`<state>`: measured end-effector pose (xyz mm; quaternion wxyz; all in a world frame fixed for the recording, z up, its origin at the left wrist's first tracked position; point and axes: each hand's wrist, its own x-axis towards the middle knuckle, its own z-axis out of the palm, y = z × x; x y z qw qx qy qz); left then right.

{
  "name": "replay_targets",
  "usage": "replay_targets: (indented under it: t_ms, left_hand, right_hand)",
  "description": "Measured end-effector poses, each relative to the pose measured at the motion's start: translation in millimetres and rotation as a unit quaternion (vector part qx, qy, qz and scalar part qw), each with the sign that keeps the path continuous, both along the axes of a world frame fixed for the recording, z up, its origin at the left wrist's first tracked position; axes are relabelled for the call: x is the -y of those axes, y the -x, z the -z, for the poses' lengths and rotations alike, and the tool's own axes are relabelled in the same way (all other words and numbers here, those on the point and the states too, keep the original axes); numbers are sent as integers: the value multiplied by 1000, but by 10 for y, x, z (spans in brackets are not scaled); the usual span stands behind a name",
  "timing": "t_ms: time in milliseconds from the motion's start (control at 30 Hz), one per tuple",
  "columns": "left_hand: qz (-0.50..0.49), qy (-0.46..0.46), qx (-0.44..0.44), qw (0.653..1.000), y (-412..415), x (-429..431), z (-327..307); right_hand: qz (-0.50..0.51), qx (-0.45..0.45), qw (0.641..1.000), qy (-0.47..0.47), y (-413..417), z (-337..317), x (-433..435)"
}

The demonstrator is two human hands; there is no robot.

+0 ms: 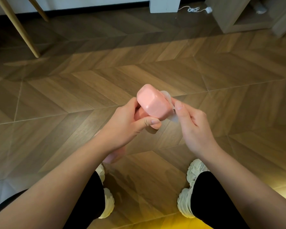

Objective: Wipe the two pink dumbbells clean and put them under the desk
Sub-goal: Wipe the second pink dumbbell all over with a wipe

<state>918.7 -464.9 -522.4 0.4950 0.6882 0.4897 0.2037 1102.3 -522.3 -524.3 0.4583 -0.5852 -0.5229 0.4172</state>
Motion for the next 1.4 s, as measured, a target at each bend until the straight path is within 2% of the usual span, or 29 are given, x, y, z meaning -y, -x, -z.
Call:
replay_targets:
  t_ms: [100,233,333,433,500,633,700,800,900,1000,1100,1200,1400]
  left_hand:
    - [51,-34,-48,997,21,44,-19]
    - [79,-36,-78,993,40,89,22]
    - [88,-40,-105,990,57,91,84]
    - [70,-42,-128,988,36,81,105]
    - [36,-27,-121,992,16,52,112]
    - [-33,51,-50,997,16,-9,100]
    - [-30,59,-47,997,31,-20,87]
    - [41,-3,-114,993,64,-17,50]
    - [133,-82,-223,962,81,13,1]
    - [180,-141,-294,928,83,42,-68]
    - [207,-166,-320,909,79,65,-120]
    - [226,-190,-335,895,99,49,-101]
    - [211,-229,-317,896,138,-13,-53]
  right_hand:
    - [10,13,1000,21,3,18,-17]
    - [-8,3,1000,12,25,31,-17]
    - [-50,-27,998,1,40,25,-4]
    - [-81,-13,996,-25,29,9,7]
    - [-91,13,995,-45,31,-7,16]
    - [-76,48,995,-49,28,-9,34]
    - [-52,58,997,-27,25,-5,26]
    - [-51,45,997,31,19,-5,-18]
    - [-88,7,992,90,-22,-7,-68]
    - [-144,41,979,139,-60,-13,-80]
    - [-166,33,968,187,-67,-24,-80]
    - [-171,-13,956,237,-28,16,-73]
    - [-61,-148,939,303,60,79,-43]
